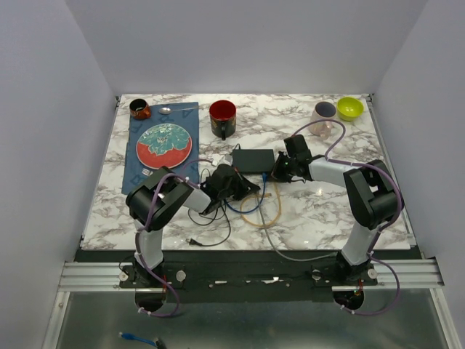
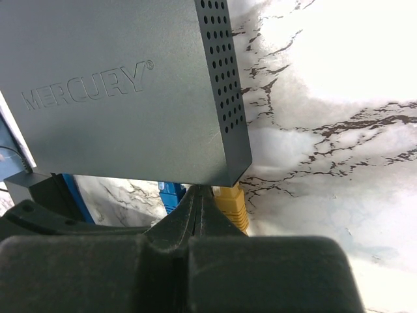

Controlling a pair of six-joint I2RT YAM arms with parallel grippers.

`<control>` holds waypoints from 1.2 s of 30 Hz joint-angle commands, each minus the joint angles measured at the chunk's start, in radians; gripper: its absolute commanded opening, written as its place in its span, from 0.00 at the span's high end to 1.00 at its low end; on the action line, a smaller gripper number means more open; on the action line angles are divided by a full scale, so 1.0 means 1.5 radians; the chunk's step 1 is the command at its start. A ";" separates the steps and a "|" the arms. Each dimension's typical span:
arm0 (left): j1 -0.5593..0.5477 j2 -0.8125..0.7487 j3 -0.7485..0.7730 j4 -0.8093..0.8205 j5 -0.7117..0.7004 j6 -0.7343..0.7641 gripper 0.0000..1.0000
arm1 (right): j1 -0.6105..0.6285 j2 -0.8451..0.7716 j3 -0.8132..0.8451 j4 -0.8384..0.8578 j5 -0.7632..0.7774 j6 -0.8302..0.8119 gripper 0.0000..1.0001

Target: Pull the plug from the switch port

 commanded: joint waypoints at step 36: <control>0.071 -0.132 0.235 -0.327 -0.090 0.223 1.00 | 0.043 -0.468 -0.342 0.195 -0.258 -0.118 0.38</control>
